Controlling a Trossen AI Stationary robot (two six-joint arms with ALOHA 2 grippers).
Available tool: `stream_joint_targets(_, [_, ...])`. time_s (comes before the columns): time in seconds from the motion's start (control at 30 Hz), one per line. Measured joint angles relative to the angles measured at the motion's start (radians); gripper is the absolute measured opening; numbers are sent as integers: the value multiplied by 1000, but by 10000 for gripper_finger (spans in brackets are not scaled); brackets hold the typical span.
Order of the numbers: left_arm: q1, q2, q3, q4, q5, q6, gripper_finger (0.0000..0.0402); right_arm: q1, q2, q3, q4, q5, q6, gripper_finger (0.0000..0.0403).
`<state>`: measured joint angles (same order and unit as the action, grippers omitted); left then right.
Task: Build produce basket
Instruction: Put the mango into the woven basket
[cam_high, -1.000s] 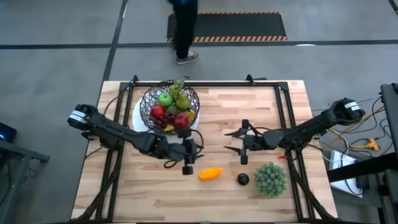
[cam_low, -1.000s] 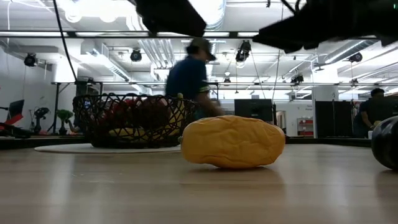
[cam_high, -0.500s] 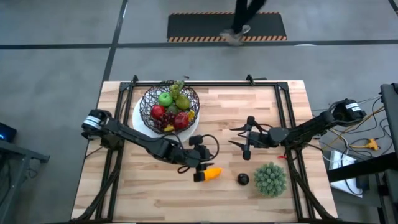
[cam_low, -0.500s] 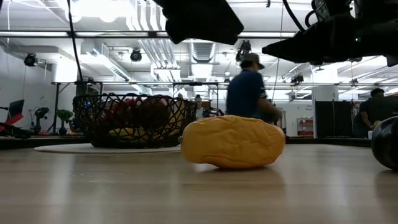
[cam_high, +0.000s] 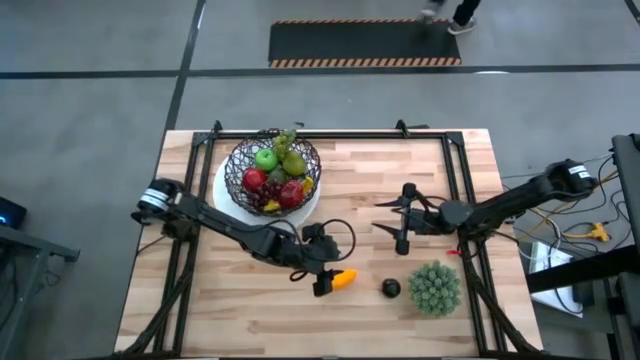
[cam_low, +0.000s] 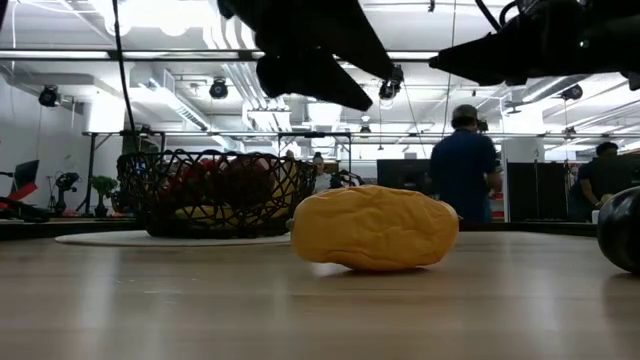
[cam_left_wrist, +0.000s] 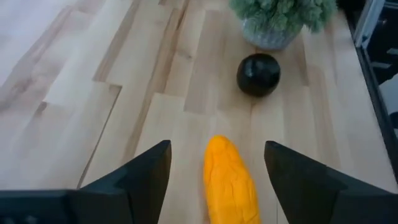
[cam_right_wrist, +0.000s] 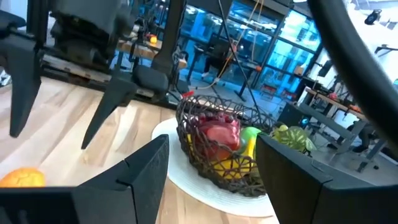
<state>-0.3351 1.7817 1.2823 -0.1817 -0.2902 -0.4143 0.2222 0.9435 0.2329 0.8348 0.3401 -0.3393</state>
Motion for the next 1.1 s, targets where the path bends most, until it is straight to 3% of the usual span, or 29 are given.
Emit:
stream_joint_targets(0.23, [-6,61,16,-31,6,7,242,0,-55,1,-67,0,15,226])
stream_joint_targets(0.6, [-32,212,223,-256,55,37,242,0,-58,1,-78,-1,29,226])
stream_joint_targets(1.1, [-33,262,197,-245,100,2,242,0,-58,1,-94,-4,56,226])
